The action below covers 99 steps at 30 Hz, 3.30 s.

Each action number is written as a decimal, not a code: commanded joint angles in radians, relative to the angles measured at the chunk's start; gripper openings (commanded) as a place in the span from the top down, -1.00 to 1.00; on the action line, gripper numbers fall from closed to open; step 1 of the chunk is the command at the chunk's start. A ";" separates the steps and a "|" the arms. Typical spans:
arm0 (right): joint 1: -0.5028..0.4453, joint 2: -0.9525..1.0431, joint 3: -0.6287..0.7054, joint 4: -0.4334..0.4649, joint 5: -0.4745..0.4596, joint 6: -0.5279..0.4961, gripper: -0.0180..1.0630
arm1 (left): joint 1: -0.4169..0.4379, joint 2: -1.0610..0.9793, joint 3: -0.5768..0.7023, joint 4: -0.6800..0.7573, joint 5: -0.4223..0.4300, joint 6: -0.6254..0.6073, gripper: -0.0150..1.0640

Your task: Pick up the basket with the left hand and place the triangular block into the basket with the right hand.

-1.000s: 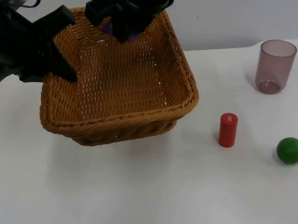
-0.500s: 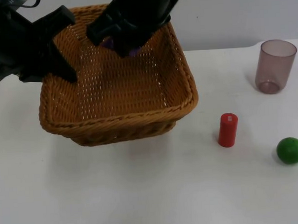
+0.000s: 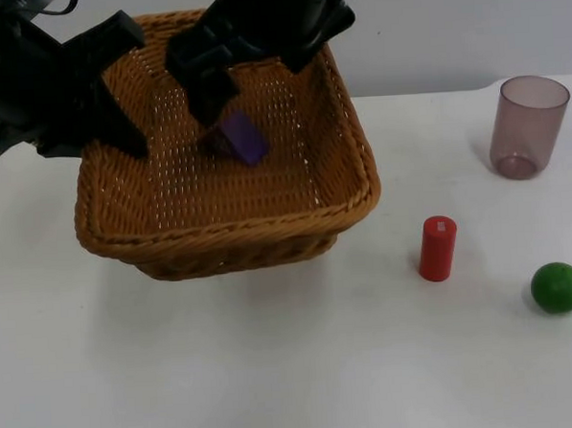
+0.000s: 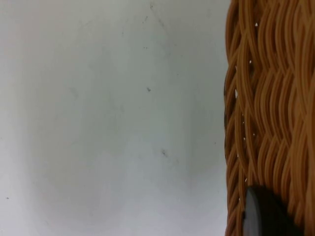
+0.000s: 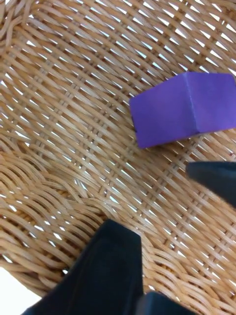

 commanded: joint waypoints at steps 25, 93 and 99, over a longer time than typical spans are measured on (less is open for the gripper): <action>0.003 -0.087 0.000 -0.056 0.080 -0.012 -0.76 | -0.005 -0.008 -0.003 -0.038 0.028 0.007 0.98; -0.788 -1.246 0.915 0.135 -0.136 -0.072 -0.76 | -0.048 0.097 -0.003 0.009 -0.024 0.016 0.98; -0.788 -1.246 0.915 0.135 -0.127 -0.072 -0.76 | -0.041 0.202 -0.003 -0.081 -0.024 0.136 0.98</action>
